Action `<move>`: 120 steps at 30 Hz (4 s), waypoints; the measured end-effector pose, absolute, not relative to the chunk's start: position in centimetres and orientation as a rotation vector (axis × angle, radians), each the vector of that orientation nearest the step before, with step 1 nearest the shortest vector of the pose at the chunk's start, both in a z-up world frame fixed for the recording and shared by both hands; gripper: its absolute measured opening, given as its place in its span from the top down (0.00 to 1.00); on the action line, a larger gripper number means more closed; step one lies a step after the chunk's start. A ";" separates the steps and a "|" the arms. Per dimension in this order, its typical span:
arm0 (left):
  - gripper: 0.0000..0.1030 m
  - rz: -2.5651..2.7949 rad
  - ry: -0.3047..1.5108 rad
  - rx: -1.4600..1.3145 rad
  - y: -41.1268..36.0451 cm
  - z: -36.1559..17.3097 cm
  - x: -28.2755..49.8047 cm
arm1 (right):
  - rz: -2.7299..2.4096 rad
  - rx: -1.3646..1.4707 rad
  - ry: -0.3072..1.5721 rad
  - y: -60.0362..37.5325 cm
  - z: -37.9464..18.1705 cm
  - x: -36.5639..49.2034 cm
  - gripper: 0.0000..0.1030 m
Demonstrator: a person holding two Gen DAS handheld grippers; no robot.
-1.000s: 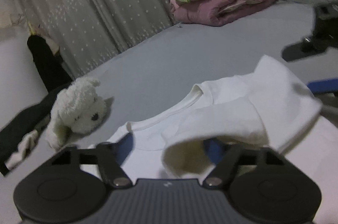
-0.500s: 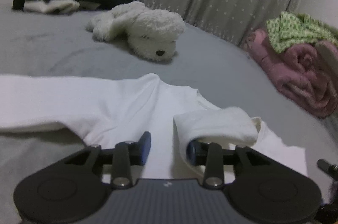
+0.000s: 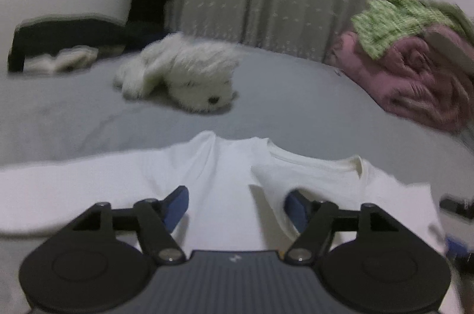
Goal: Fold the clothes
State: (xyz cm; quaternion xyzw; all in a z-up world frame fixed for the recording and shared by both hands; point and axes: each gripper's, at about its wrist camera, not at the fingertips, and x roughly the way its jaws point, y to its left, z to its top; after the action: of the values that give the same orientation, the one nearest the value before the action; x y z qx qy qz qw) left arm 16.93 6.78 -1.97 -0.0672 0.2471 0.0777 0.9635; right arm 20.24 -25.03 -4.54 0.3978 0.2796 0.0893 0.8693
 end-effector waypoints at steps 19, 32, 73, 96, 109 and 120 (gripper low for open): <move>0.71 0.058 0.588 0.107 1.1 -3.7 19.1 | 0.185 0.836 0.582 -24.9 -4.6 20.9 0.31; 0.72 0.294 0.580 -0.386 12.6 -2.4 18.2 | 0.192 0.811 0.570 -25.0 -4.9 21.4 0.34; 0.63 0.176 0.574 -0.306 13.4 -3.4 17.4 | 0.083 0.659 0.471 -25.4 -4.0 21.3 0.82; 0.25 0.523 0.570 -0.408 19.7 -2.1 8.2 | 0.186 0.559 0.493 -22.9 -3.4 21.3 0.55; 0.26 0.921 0.416 -0.559 22.5 -4.6 8.4 | 0.191 0.561 0.489 -22.6 -3.2 21.2 0.53; 0.93 0.916 0.278 -0.605 24.3 -2.3 9.8 | 0.193 0.561 0.490 -22.5 -3.2 21.0 0.53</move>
State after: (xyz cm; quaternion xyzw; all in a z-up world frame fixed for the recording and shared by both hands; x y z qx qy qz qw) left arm 9.76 24.30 -2.29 -0.2868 0.1318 0.4341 0.8438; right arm 21.04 -22.52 -3.22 0.2738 0.2390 0.0941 0.9268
